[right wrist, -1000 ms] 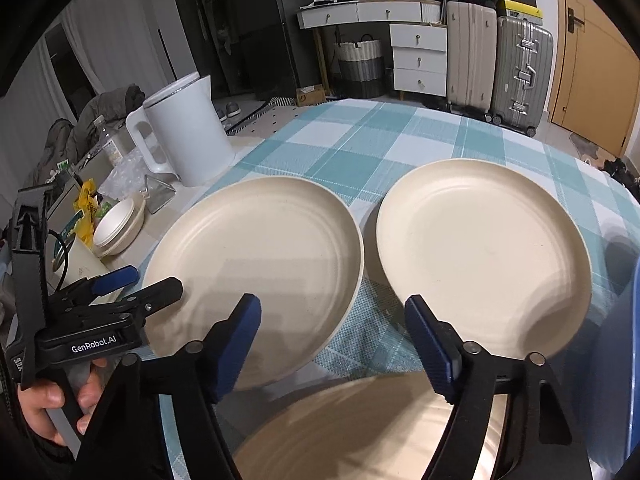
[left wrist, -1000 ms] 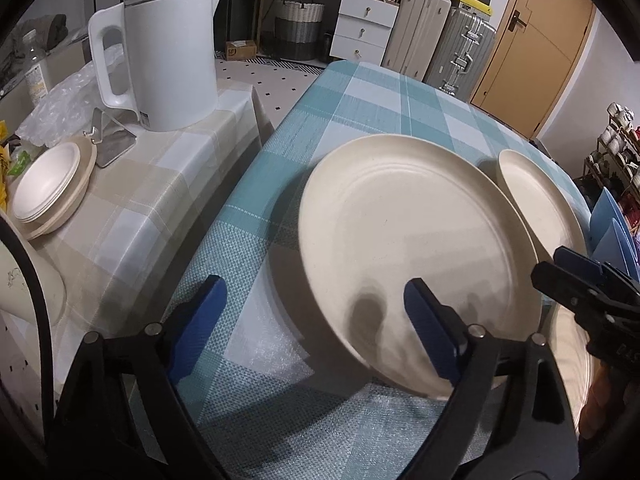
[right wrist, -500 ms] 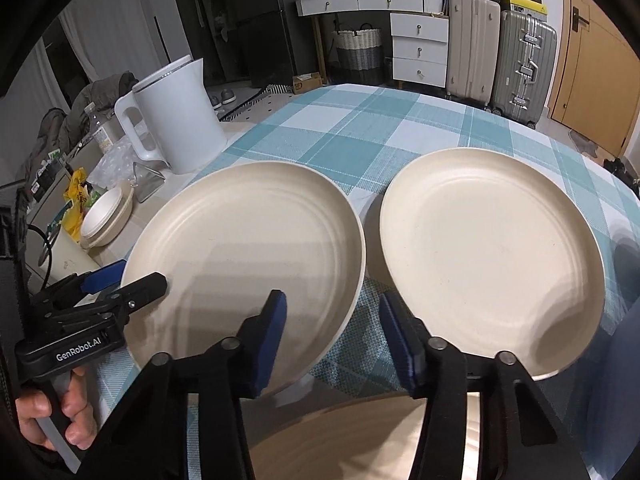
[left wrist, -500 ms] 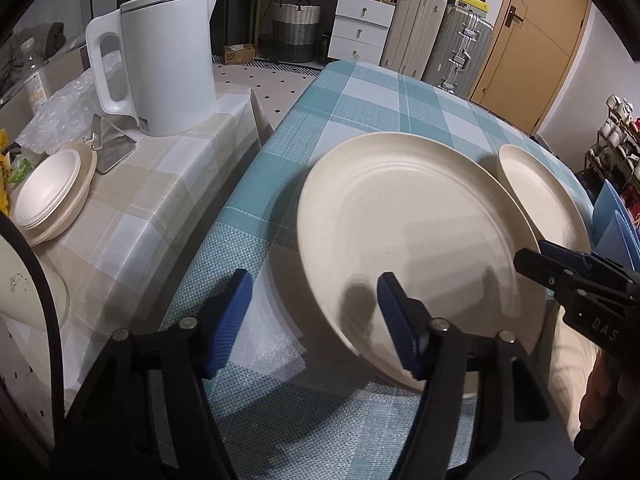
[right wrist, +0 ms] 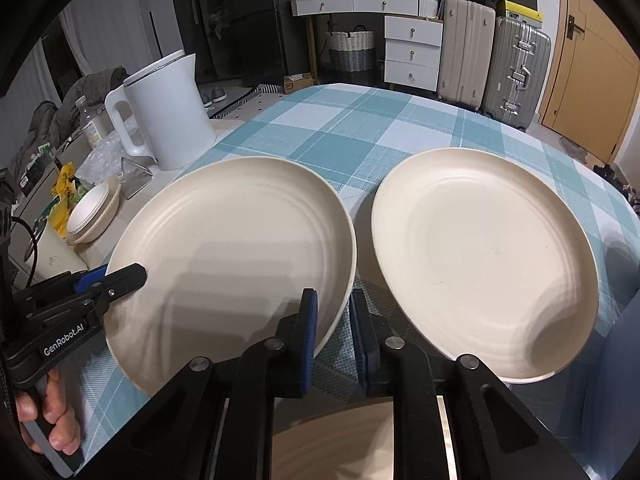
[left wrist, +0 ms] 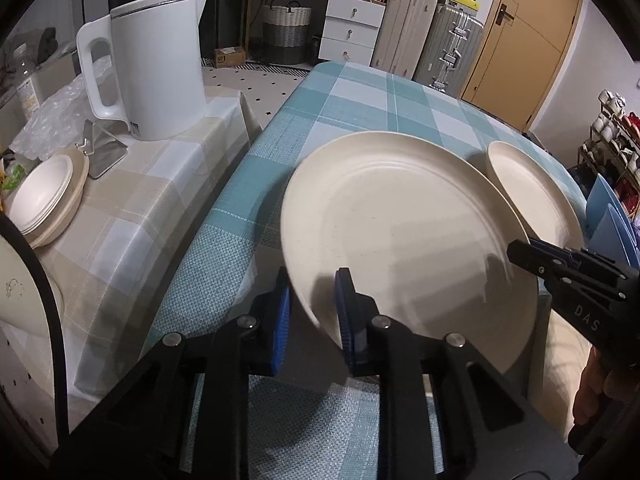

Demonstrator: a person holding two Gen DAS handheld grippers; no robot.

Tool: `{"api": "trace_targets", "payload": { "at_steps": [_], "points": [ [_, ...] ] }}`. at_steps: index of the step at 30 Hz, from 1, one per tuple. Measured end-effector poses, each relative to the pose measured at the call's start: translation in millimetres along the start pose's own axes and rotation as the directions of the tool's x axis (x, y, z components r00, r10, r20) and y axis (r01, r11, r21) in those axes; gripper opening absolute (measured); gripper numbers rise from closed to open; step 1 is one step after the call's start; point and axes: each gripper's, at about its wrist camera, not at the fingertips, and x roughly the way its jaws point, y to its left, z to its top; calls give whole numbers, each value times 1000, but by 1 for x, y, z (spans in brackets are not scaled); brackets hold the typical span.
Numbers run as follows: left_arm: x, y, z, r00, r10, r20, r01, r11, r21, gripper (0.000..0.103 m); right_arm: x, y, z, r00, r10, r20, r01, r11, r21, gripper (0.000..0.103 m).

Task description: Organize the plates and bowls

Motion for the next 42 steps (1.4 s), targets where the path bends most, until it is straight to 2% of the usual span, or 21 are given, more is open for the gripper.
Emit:
{"api": "trace_targets", "payload": {
  "at_steps": [17, 42],
  "points": [
    [-16, 0, 2, 1000, 9, 24, -9, 1000, 9, 18, -7, 10, 0, 999, -31, 24, 32, 999, -30, 16],
    [-66, -42, 3, 996, -45, 77, 37, 995, 95, 19, -78, -5, -9, 991, -84, 105, 84, 996, 6, 16]
  ]
}}
